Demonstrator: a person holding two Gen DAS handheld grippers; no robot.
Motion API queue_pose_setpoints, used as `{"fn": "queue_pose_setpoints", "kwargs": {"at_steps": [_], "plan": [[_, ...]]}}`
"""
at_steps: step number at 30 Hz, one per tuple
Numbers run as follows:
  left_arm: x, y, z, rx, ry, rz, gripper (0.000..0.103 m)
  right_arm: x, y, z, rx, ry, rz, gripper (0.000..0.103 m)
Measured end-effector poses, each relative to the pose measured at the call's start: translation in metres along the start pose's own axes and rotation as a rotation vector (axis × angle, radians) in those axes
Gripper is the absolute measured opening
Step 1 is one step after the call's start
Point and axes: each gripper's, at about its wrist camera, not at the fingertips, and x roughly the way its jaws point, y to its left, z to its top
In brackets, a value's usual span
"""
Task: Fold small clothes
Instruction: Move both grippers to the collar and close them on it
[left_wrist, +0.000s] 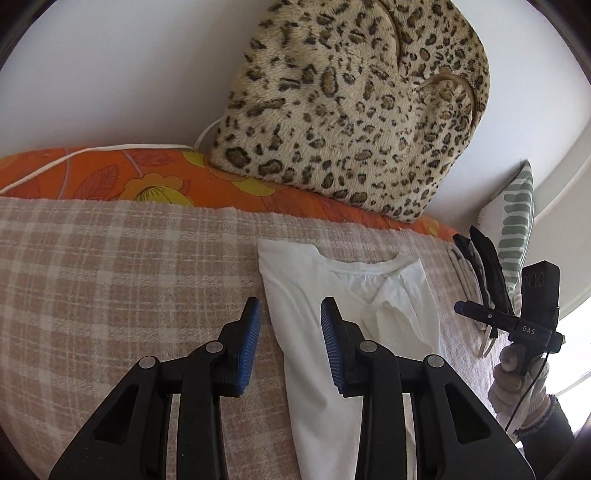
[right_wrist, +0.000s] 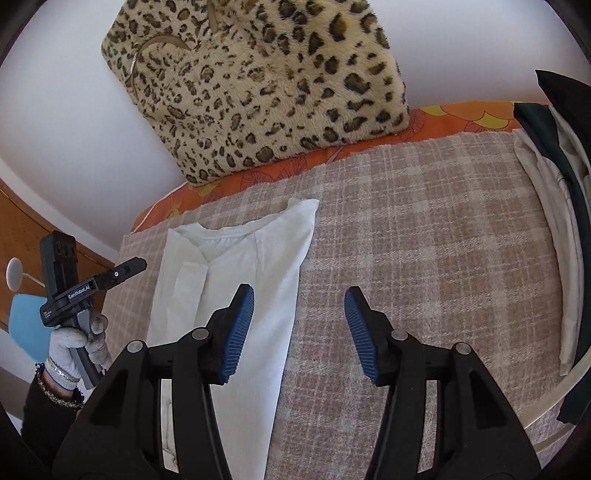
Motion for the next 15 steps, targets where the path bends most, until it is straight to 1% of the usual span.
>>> {"fn": "queue_pose_setpoints", "kwargs": {"at_steps": [3,6,9,11,12,13,14,15], "plan": [[0.014,0.007,0.009,-0.021,0.01,-0.015,0.032,0.013,-0.008,0.009,0.024,0.004,0.033,0.054],[0.026,0.011,0.015,-0.047,0.032,-0.048,0.032,0.025,-0.014,0.018,0.035,0.011,0.052,0.054],[0.033,0.003,0.019,0.015,0.026,0.023,0.028,0.036,-0.019,0.024,0.053,0.015,0.081,0.054],[0.038,-0.002,0.023,0.049,0.03,0.063,0.016,0.041,-0.021,0.027,0.061,0.012,0.089,0.054],[0.041,-0.006,0.024,0.071,0.029,0.106,0.013,0.043,-0.021,0.028,0.06,0.008,0.092,0.054],[0.045,-0.011,0.025,0.099,0.03,0.14,0.013,0.044,-0.019,0.028,0.05,0.002,0.086,0.054],[0.049,-0.016,0.026,0.122,0.039,0.152,0.013,0.045,-0.017,0.029,0.037,-0.002,0.076,0.054],[0.054,-0.02,0.027,0.142,0.052,0.165,0.013,0.046,-0.014,0.03,0.022,-0.002,0.064,0.049]]}}
